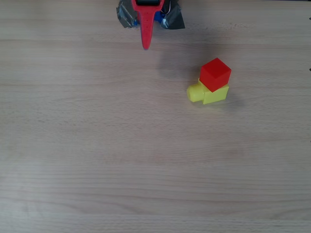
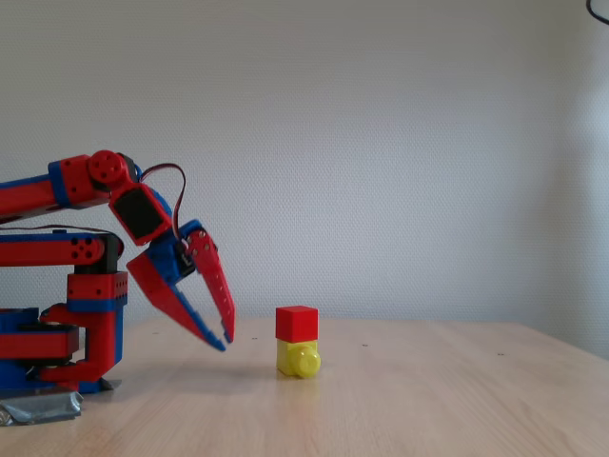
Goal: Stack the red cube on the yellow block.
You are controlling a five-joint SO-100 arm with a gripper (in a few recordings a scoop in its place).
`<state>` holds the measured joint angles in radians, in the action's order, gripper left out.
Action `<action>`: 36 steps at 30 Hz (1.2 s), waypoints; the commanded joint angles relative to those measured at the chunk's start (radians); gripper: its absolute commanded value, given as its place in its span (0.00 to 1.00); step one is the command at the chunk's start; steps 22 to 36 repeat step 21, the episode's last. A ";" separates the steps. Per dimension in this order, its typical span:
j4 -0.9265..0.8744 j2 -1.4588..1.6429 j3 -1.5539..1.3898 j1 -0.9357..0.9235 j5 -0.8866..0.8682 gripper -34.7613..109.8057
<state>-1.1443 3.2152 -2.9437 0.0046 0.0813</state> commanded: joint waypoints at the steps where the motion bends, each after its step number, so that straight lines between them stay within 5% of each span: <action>1: -0.035 0.063 -0.005 0.009 0.014 0.24; 36: -0.046 0.091 -0.043 0.000 0.040 0.26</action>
